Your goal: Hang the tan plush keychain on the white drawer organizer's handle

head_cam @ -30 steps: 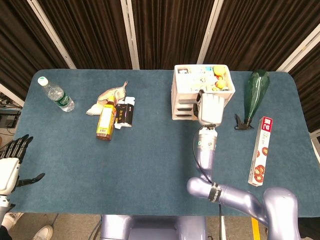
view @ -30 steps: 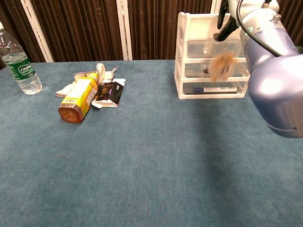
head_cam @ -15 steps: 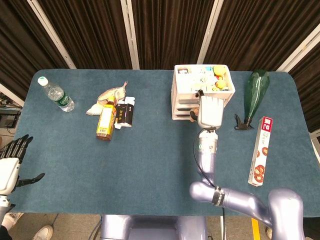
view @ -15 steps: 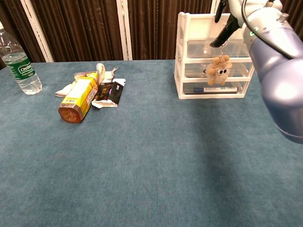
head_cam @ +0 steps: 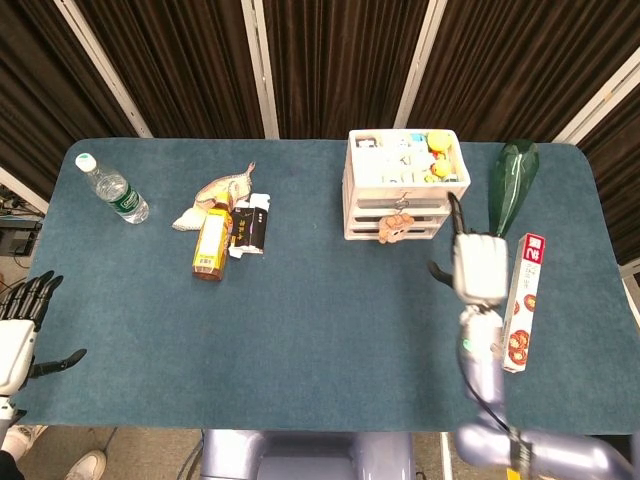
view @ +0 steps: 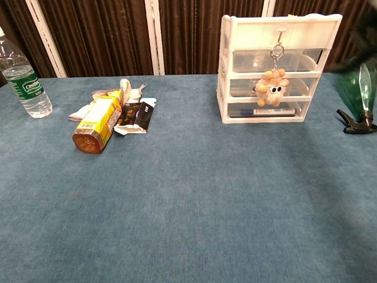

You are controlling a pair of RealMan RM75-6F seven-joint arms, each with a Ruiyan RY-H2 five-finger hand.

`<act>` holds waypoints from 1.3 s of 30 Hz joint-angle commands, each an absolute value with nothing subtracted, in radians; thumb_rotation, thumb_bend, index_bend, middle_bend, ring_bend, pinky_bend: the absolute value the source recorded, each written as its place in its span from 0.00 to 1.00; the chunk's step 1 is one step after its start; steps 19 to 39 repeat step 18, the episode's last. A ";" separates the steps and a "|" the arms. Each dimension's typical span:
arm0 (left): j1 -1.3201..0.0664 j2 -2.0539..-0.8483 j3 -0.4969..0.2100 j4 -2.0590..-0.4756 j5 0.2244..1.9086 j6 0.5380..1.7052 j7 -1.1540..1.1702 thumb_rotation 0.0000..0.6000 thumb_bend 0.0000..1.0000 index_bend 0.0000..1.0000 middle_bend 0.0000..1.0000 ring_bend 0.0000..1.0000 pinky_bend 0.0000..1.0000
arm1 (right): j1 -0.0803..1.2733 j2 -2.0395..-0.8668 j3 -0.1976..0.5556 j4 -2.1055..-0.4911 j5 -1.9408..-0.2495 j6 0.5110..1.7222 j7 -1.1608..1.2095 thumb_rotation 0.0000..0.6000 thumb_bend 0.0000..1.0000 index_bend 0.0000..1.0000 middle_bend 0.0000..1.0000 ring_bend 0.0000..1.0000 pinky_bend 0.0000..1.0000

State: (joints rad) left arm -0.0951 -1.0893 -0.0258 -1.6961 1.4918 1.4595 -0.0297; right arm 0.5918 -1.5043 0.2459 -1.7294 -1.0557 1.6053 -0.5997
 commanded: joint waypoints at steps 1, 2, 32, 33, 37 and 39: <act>-0.092 -1.093 -0.022 -1.696 1.504 1.469 -0.018 1.00 0.02 0.00 0.00 0.00 0.00 | 0.470 -1.363 0.112 -1.821 -1.147 1.608 -0.483 1.00 0.08 0.04 0.47 0.01 0.38; -0.091 -1.094 -0.021 -1.696 1.510 1.474 -0.011 1.00 0.02 0.00 0.00 0.00 0.00 | 0.446 -1.331 0.079 -1.828 -1.166 1.598 -0.459 1.00 0.08 0.03 0.39 0.00 0.31; -0.051 -1.087 0.013 -1.690 1.599 1.556 0.076 1.00 0.02 0.00 0.00 0.00 0.00 | 0.215 -1.120 -0.114 -1.747 -1.400 1.648 -0.192 1.00 0.07 0.00 0.00 0.00 0.01; -0.051 -1.087 0.013 -1.690 1.599 1.556 0.076 1.00 0.02 0.00 0.00 0.00 0.00 | 0.215 -1.120 -0.114 -1.747 -1.400 1.648 -0.192 1.00 0.07 0.00 0.00 0.00 0.01; -0.051 -1.087 0.013 -1.690 1.599 1.556 0.076 1.00 0.02 0.00 0.00 0.00 0.00 | 0.215 -1.120 -0.114 -1.747 -1.400 1.648 -0.192 1.00 0.07 0.00 0.00 0.00 0.01; -0.051 -1.087 0.013 -1.690 1.599 1.556 0.076 1.00 0.02 0.00 0.00 0.00 0.00 | 0.215 -1.120 -0.114 -1.747 -1.400 1.648 -0.192 1.00 0.07 0.00 0.00 0.00 0.01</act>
